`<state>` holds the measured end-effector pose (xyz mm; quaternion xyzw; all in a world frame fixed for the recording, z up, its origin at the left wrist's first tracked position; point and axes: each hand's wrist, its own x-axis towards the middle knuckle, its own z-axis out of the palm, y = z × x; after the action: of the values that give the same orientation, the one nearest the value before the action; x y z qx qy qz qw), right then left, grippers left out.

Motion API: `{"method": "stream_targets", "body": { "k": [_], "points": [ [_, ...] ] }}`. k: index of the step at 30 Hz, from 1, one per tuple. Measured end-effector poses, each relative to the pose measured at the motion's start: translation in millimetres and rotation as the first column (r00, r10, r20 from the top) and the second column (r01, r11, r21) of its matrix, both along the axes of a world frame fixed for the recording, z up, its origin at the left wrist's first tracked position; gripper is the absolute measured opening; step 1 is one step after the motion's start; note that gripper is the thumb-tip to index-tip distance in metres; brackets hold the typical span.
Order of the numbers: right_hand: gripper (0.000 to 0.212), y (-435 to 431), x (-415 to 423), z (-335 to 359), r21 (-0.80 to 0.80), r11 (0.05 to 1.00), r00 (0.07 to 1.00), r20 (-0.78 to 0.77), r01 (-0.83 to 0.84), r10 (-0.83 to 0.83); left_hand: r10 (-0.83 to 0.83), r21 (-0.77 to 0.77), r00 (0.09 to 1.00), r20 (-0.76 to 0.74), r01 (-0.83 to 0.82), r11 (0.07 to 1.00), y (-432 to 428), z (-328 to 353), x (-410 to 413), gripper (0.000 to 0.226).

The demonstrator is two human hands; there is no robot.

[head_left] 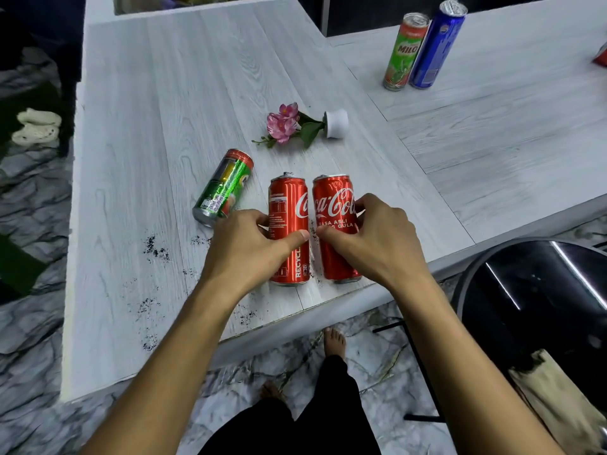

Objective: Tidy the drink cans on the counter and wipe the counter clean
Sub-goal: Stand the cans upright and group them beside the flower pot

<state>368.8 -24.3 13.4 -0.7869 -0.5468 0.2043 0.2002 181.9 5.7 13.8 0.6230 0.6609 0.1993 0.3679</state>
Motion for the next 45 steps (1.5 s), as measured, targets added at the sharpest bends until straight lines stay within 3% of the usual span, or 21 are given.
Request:
{"method": "stream_targets", "body": {
  "k": [6, 12, 18, 29, 45],
  "points": [
    [0.062, -12.5, 8.3, 5.8, 0.188, 0.982, 0.998, -0.061, 0.003, 0.009, -0.013, 0.190, 0.997, 0.079, -0.002, 0.982, -8.1, 0.0, 3.0, 0.063],
    [0.065, -13.9, 21.3, 7.8, 0.315, 0.947, 0.990, -0.143, 0.065, -0.021, -0.004, 0.248, 0.970, 0.244, -0.058, 0.967, -2.0, -6.9, 15.1, 0.061],
    [0.065, -2.5, 43.2, 10.2, 0.385, 0.915, 0.967, -0.254, 0.119, -0.019, -0.041, 0.328, 0.951, 0.307, -0.065, 0.942, 15.3, -5.2, 41.1, 0.067],
    [0.062, 43.3, 116.8, 15.1, 0.472, 0.862, 0.941, -0.339, 0.183, -0.014, -0.125, 0.423, 0.950, 0.287, -0.008, 0.906, 70.8, 6.8, 120.5, 0.069],
    [0.067, 122.8, 224.1, -21.1, 0.475, 0.849, 0.940, -0.334, 0.230, -0.068, -0.092, 0.361, 0.965, 0.246, -0.003, 0.933, 150.9, -19.7, 228.7, 0.068]
  ]
}}
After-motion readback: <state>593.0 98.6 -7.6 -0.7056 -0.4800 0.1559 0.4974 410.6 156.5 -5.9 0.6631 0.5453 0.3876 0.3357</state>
